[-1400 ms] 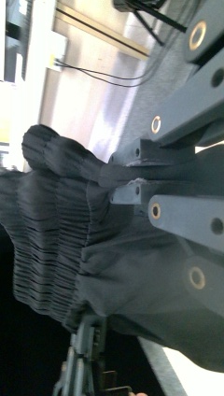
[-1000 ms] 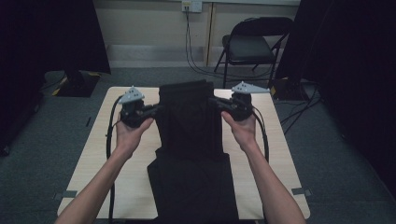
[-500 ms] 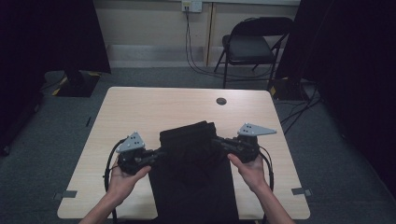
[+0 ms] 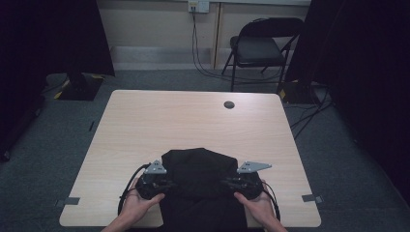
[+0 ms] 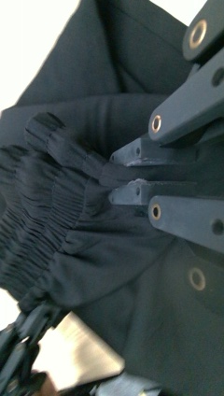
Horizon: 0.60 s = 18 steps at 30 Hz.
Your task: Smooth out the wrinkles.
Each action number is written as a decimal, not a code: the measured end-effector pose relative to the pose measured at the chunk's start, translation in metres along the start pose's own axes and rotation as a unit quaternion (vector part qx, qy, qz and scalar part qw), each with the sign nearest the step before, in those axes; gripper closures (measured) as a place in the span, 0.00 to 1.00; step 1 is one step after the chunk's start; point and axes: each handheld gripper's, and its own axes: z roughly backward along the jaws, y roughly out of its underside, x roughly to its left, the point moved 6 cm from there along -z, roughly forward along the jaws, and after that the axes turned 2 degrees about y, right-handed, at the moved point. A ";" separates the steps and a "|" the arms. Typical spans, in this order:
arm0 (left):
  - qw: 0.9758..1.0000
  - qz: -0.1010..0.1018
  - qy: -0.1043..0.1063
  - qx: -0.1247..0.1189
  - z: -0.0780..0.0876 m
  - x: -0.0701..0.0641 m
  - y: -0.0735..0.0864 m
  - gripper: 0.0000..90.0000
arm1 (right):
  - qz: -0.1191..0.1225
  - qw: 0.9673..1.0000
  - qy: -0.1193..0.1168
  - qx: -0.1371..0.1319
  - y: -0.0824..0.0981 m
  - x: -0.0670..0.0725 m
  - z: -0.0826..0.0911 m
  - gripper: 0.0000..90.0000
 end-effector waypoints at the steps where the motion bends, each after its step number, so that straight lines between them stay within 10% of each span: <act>1: 1.000 -0.004 -0.006 0.008 -0.003 0.001 0.002 0.95 | 0.003 1.000 0.003 0.006 0.001 -0.001 -0.002 0.92; 10: 0.999 0.003 -0.029 0.021 -0.015 0.017 0.001 0.96 | 0.005 0.999 0.019 0.029 0.007 -0.011 -0.025 0.93; 18: 0.996 0.016 -0.086 -0.008 -0.032 0.065 -0.027 0.96 | 0.004 0.999 0.051 0.013 -0.019 -0.037 -0.051 0.93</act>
